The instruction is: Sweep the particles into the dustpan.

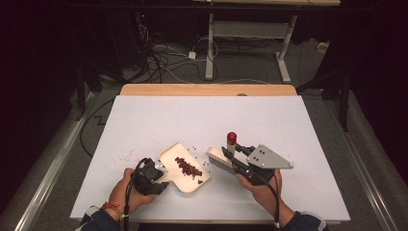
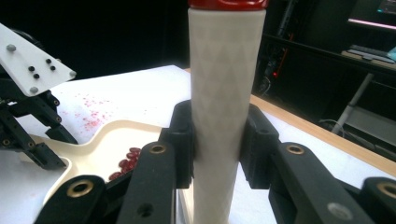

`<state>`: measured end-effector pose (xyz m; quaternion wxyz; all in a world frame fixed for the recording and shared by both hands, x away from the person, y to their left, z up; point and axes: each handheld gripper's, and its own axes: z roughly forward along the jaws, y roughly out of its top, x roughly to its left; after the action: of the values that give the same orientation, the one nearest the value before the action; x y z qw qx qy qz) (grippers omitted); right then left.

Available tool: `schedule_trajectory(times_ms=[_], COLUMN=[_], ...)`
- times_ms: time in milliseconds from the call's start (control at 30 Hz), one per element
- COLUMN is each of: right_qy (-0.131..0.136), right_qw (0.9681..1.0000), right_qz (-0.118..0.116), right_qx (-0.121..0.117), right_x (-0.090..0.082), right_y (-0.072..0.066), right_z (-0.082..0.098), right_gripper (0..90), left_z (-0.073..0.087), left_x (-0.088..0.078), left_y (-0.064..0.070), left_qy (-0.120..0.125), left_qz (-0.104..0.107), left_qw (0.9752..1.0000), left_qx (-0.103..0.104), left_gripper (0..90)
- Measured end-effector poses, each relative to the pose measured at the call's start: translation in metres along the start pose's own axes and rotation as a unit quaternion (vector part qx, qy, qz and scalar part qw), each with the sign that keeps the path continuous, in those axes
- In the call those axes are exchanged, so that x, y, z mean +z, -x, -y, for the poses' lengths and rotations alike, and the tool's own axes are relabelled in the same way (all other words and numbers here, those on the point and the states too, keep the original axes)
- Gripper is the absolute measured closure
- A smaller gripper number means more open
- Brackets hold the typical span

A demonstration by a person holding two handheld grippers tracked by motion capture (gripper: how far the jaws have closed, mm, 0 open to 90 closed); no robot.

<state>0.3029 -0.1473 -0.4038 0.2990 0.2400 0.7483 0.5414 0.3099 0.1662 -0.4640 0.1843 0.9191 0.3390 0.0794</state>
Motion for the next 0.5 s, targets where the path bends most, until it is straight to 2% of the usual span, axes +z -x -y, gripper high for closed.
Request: schedule_trajectory(times_ms=[267, 400, 500], right_qy=[0.003, 0.009, 0.019], right_qw=[0.9994, 0.999, 0.9987], right_qz=[-0.031, -0.042, -0.046], right_qx=[-0.014, -0.012, -0.009], right_x=[0.013, 0.015, 0.012], right_y=[-0.034, -0.039, -0.037], right_z=[-0.007, -0.01, -0.013], right_gripper=[70.1, 70.1, 70.1], left_z=[0.0, 0.0, 0.0], left_x=[0.0, 0.0, 0.001], left_y=[0.001, 0.001, 0.0], left_qy=[0.003, 0.006, 0.004], left_qz=[0.001, 0.002, 0.003], left_qw=[1.0, 1.0, 1.0], left_qx=[-0.004, -0.004, -0.004], left_gripper=[63.6, 63.5, 63.5])
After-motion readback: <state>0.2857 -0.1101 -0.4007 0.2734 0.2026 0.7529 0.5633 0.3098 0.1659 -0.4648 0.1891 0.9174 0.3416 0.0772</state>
